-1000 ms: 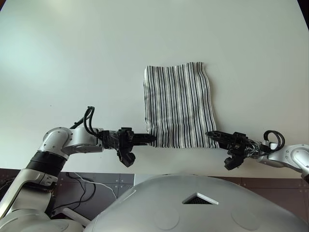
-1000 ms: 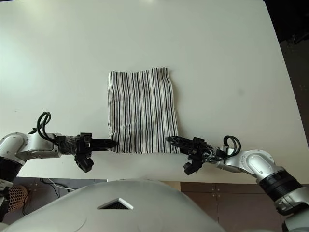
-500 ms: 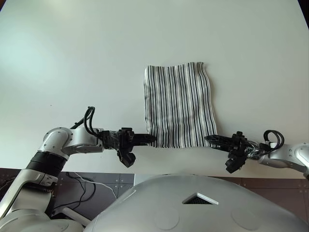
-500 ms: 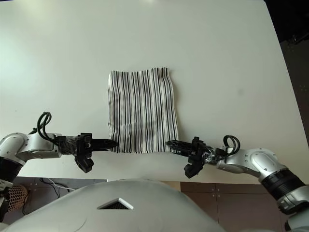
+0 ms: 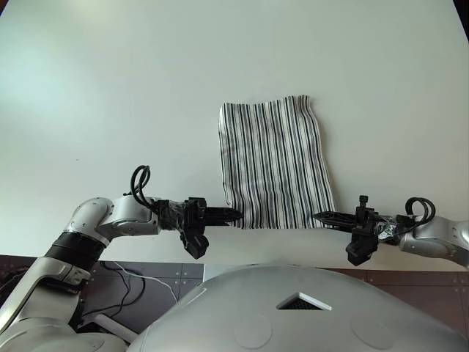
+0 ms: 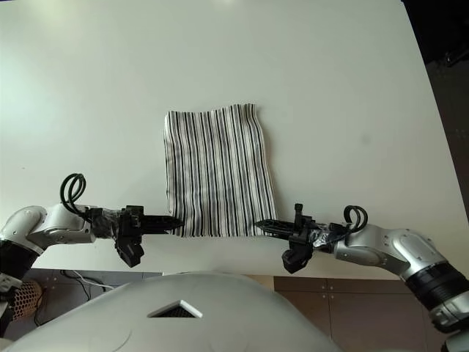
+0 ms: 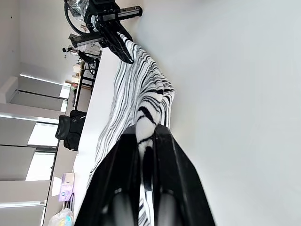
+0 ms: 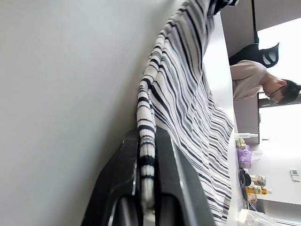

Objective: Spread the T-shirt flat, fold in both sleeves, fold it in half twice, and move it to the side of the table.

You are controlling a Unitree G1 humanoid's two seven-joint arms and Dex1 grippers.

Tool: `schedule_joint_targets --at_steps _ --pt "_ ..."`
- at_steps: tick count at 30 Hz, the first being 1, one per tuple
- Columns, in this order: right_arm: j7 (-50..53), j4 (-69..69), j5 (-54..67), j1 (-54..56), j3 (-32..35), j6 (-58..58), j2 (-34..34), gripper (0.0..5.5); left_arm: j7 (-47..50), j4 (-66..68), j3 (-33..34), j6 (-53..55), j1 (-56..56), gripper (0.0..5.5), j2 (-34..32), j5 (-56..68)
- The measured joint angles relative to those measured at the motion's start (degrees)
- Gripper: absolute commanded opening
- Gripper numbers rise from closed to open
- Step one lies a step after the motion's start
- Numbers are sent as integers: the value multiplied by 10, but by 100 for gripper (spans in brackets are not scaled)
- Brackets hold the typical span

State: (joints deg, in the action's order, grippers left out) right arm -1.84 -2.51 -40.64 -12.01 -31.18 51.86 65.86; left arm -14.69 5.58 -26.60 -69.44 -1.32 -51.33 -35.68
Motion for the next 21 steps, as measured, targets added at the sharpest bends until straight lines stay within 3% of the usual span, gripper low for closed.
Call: schedule_joint_targets --at_steps 4,7,12,16,21 --pt "-38 -102 54 -109 65 -11 72 10 -11 -66 27 14 -59 12 -38 54" --pt "-56 -185 134 -193 169 -24 130 10 -11 -147 75 23 -164 12 -77 90" --pt "-127 -296 264 -289 317 -85 128 10 -18 -237 136 80 -256 12 -81 142" --pt "-205 -325 387 -226 316 -192 106 10 -64 -261 124 183 -212 12 -61 223" --pt "-334 -251 513 -43 240 -349 34 10 -158 -194 91 295 -100 12 -29 306"
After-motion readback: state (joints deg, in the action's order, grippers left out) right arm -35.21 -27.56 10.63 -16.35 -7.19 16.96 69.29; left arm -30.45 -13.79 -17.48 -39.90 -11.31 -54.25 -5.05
